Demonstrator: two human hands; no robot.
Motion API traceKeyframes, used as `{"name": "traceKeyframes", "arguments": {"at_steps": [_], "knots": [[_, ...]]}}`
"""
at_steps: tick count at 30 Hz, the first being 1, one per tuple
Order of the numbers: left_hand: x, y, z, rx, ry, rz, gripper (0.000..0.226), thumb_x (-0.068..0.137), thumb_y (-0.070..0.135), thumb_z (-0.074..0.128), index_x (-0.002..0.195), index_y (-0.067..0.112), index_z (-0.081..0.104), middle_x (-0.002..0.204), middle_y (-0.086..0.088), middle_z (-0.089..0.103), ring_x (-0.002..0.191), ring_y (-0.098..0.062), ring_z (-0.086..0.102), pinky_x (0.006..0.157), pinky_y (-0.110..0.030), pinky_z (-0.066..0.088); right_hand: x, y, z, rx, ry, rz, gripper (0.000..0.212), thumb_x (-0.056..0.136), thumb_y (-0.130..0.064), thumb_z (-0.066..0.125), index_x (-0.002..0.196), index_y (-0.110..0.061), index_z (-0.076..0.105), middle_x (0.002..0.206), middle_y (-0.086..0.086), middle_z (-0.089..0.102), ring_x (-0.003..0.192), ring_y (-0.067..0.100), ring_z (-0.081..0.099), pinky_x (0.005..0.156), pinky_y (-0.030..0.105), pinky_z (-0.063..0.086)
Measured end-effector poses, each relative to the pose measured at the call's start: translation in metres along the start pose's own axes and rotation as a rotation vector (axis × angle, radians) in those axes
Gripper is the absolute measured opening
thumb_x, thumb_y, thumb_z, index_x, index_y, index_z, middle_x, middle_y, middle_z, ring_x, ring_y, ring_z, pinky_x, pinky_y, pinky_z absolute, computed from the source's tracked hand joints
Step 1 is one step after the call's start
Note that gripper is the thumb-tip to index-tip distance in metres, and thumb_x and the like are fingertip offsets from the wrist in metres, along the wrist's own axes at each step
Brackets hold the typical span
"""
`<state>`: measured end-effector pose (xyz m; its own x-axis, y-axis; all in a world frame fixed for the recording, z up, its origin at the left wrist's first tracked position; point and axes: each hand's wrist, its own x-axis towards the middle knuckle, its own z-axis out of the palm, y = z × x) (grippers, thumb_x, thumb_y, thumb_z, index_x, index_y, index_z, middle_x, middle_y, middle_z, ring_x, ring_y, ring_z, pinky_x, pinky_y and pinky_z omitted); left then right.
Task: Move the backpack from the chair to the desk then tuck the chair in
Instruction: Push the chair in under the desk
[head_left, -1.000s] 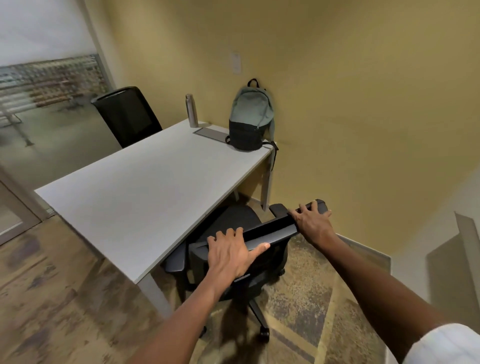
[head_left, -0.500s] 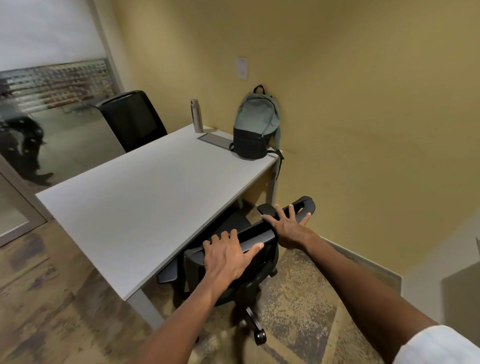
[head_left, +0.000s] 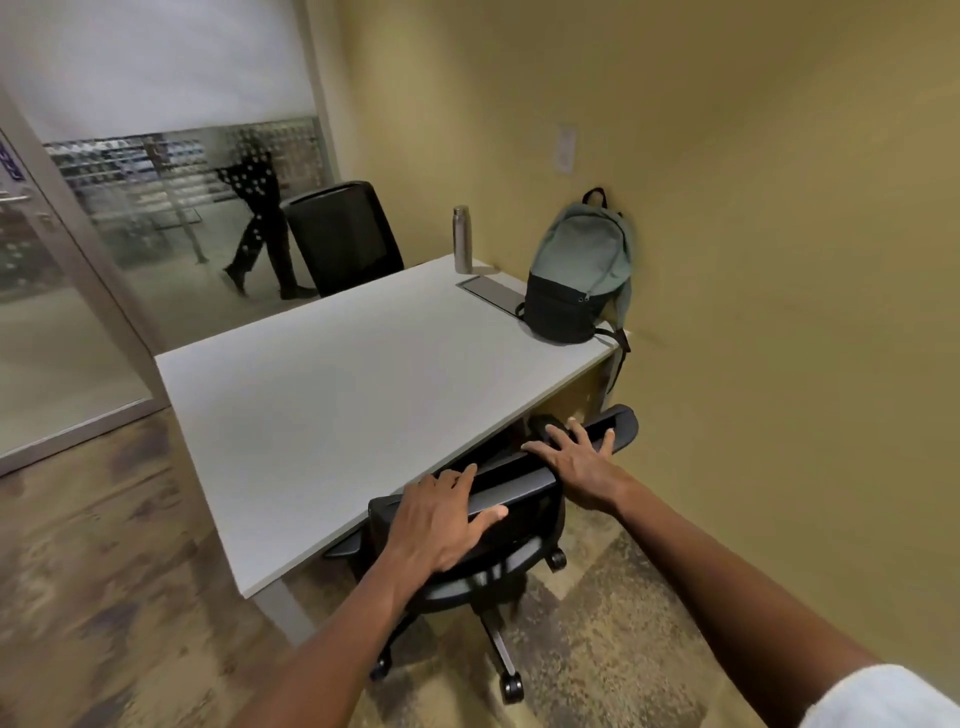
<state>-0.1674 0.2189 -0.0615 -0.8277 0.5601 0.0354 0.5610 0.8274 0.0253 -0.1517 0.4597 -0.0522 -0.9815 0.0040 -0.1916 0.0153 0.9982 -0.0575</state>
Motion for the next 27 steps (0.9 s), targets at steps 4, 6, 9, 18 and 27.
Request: {"name": "traceKeyframes", "arguments": {"at_steps": [4,6,9,18,27], "knots": [[0.024,0.011,0.003,-0.012,0.011,-0.052,0.085,0.089,0.077,0.011,0.151,0.021,0.028,0.139,-0.010,0.052,0.116,-0.029,0.054,0.098,-0.044,0.041,0.026,0.021,-0.009,-0.002,-0.003,-0.053,0.099,0.080,0.024,0.036,0.153,-0.039,0.017,0.165,0.006,0.005,0.150,0.037,-0.011,0.105,0.079,-0.005],[0.035,0.014,0.005,-0.011,0.017,-0.078,0.085,0.089,0.077,0.010,0.150,0.021,0.029,0.137,-0.010,0.054,0.114,-0.029,0.054,0.097,-0.045,0.041,0.039,0.030,-0.013,-0.003,0.000,-0.076,0.101,0.078,0.026,0.034,0.153,-0.040,0.018,0.165,0.006,0.005,0.150,0.036,-0.010,0.105,0.079,-0.006],[0.050,0.018,0.005,-0.011,0.012,-0.113,0.085,0.089,0.077,0.009,0.149,0.021,0.029,0.137,-0.011,0.054,0.113,-0.031,0.054,0.096,-0.046,0.042,0.057,0.040,-0.018,-0.004,-0.003,-0.106,0.099,0.078,0.025,0.033,0.152,-0.040,0.019,0.164,0.005,0.007,0.151,0.035,-0.007,0.105,0.078,-0.007],[0.088,0.015,0.008,0.018,0.030,-0.165,0.084,0.089,0.077,0.010,0.148,0.020,0.030,0.133,-0.011,0.056,0.109,-0.031,0.056,0.092,-0.045,0.044,0.098,0.057,-0.029,0.003,0.024,-0.165,0.095,0.080,0.024,0.033,0.150,-0.040,0.025,0.163,0.007,0.015,0.151,0.034,-0.002,0.107,0.075,-0.007],[0.115,0.004,0.012,0.044,0.052,-0.187,0.087,0.087,0.078,0.007,0.148,0.020,0.032,0.131,-0.010,0.058,0.107,-0.031,0.057,0.089,-0.043,0.044,0.126,0.060,-0.036,-0.004,0.032,-0.187,0.091,0.082,0.022,0.037,0.150,-0.039,0.025,0.162,0.009,0.016,0.150,0.036,0.000,0.108,0.078,-0.002]]}}
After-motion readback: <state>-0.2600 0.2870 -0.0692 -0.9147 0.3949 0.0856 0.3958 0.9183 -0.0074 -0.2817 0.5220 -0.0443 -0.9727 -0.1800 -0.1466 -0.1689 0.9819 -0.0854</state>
